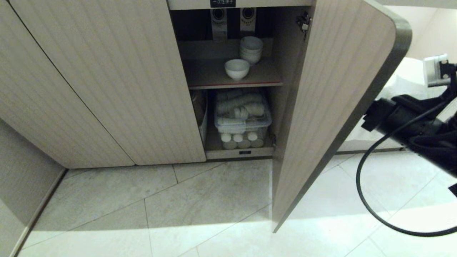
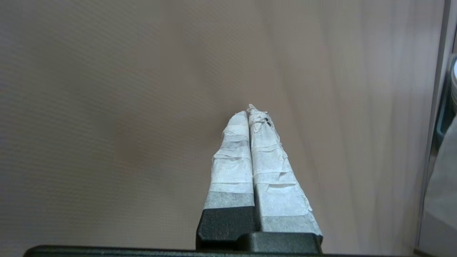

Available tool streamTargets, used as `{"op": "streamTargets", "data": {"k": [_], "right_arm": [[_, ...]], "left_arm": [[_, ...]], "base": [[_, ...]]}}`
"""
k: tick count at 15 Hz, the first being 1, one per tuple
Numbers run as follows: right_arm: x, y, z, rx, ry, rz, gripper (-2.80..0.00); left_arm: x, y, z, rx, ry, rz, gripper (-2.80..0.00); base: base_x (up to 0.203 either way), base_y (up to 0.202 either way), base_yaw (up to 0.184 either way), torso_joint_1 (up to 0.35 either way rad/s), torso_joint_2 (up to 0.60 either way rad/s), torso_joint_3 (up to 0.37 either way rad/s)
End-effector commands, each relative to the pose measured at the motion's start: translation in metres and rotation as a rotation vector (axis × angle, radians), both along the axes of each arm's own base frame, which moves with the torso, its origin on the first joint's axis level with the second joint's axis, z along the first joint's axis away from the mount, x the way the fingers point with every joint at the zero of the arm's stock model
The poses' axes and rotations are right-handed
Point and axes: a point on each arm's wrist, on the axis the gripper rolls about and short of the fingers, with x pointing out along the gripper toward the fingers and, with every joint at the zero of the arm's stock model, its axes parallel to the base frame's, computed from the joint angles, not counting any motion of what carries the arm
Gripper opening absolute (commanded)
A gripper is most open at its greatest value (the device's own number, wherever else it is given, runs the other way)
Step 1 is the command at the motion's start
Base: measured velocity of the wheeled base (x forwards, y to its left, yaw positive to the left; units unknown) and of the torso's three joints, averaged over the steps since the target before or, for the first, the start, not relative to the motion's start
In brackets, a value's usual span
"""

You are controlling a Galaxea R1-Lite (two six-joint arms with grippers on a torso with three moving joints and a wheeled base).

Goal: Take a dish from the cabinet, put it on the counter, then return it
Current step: Close the cabinet door

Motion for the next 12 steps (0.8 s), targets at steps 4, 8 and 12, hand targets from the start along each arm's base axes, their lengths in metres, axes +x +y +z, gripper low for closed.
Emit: {"op": "streamTargets", "data": {"k": [4,8,12], "right_arm": [[0.024,0.007,0.007,-0.004,-0.038,0.04,-2.8],[0.037,0.017,0.004,-0.022,-0.054,0.106,-2.8],[0.055,0.035,0.0,-0.02,-0.071,0.147,-2.8]], "left_arm": [[0.0,0.0,0.0,0.0,0.0,0.001,-2.8],[0.0,0.0,0.0,0.0,0.0,0.001,-2.8],[0.0,0.0,0.0,0.0,0.0,0.001,-2.8]], "base": [[0.0,0.0,0.0,0.0,0.0,0.0],[0.0,0.0,0.0,0.0,0.0,0.0],[0.0,0.0,0.0,0.0,0.0,0.0]]}}
